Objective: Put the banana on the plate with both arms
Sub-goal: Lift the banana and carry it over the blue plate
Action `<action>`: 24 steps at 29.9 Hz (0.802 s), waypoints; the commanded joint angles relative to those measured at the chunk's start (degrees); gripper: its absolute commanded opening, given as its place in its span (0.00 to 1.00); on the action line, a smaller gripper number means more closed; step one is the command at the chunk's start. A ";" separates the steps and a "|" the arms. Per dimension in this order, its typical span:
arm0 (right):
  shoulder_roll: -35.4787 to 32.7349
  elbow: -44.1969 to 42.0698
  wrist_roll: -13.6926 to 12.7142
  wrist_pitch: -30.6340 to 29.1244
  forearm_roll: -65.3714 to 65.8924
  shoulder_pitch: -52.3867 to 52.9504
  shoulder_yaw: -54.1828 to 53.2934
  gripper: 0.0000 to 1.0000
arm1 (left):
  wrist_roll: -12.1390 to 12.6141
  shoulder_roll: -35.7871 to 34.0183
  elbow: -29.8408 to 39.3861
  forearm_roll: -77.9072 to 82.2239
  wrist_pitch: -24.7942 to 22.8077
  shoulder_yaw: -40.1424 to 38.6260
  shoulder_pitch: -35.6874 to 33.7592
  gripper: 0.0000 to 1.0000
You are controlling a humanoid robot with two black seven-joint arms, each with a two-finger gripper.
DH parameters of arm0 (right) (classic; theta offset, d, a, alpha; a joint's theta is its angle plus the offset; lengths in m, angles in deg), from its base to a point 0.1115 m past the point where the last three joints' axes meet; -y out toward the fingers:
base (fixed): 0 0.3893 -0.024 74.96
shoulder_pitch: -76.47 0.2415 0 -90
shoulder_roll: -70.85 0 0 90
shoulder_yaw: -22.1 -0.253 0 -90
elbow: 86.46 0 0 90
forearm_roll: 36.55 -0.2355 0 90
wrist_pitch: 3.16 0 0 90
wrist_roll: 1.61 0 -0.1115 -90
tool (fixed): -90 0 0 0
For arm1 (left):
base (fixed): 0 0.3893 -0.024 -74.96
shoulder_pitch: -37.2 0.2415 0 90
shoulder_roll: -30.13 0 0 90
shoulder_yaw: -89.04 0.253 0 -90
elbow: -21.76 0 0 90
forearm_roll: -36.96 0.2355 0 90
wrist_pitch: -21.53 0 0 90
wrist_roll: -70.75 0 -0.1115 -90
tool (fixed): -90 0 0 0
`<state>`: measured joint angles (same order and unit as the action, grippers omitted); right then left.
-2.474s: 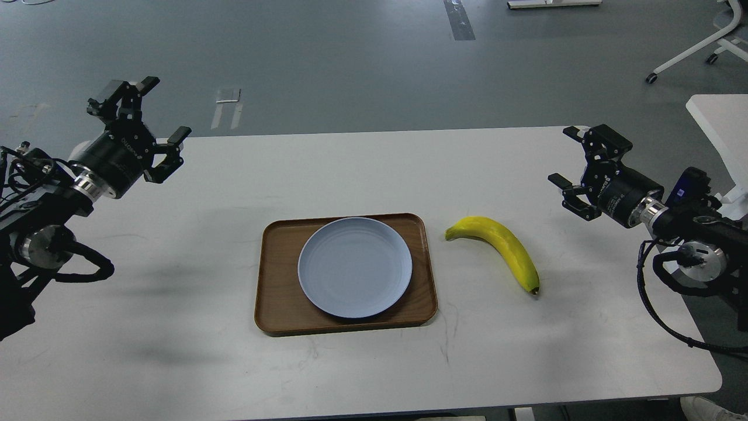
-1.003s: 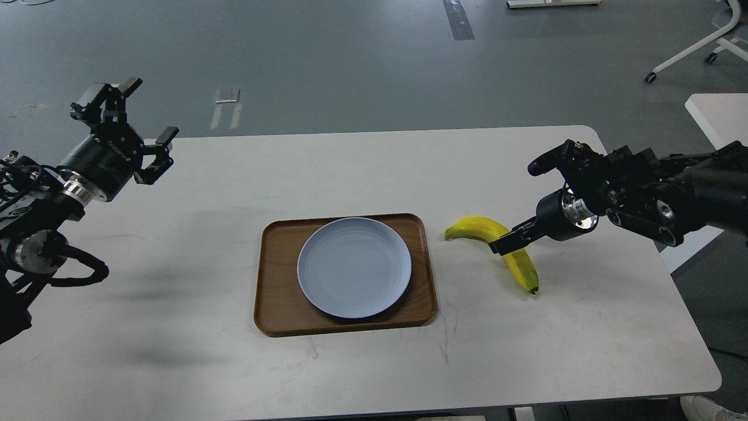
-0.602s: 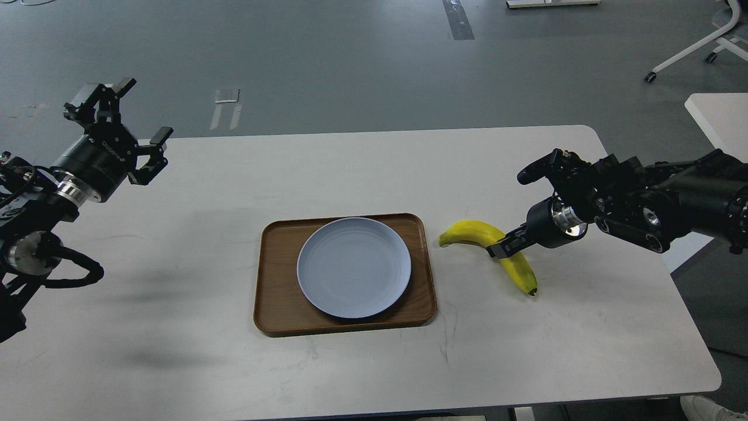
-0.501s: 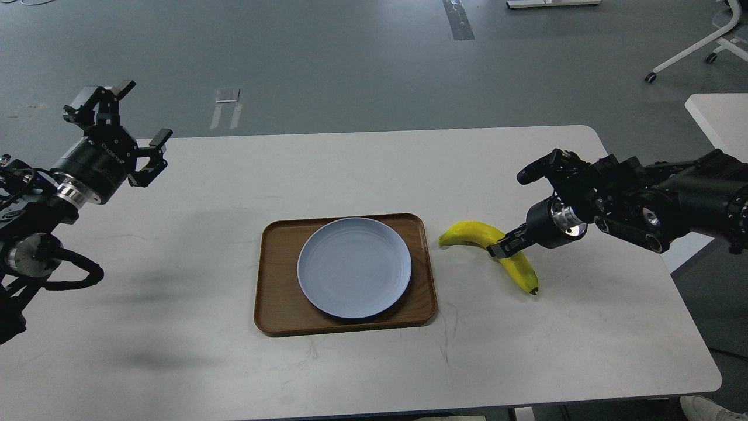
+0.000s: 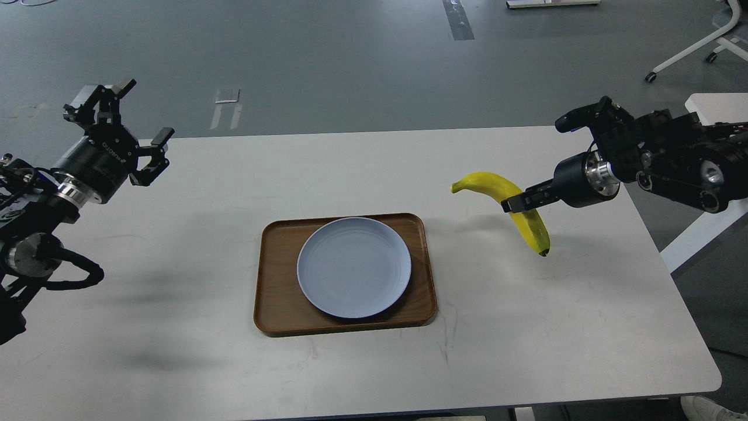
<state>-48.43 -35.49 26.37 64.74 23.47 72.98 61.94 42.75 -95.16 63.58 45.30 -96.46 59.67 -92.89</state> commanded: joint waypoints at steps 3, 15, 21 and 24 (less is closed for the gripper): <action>0.53 3.87 0.01 -2.33 -5.09 6.92 1.30 0.00 | -0.01 0.65 0.10 0.28 0.00 0.01 -0.69 1.00; 19.25 2.65 0.01 -2.60 -12.39 12.90 1.47 0.00 | -0.01 -0.67 0.10 0.54 0.00 0.01 -1.04 1.00; 26.19 1.86 0.01 -2.51 -12.47 12.29 1.83 0.00 | -0.01 -0.84 0.01 0.54 0.00 0.28 -1.04 1.00; 28.65 1.07 0.01 -2.07 -12.56 11.58 1.91 0.00 | -0.01 -0.84 0.01 0.54 0.00 0.10 -1.04 1.00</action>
<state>-21.95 -33.79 26.39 62.26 10.97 85.18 63.74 42.75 -96.00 63.60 45.86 -96.46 59.94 -93.96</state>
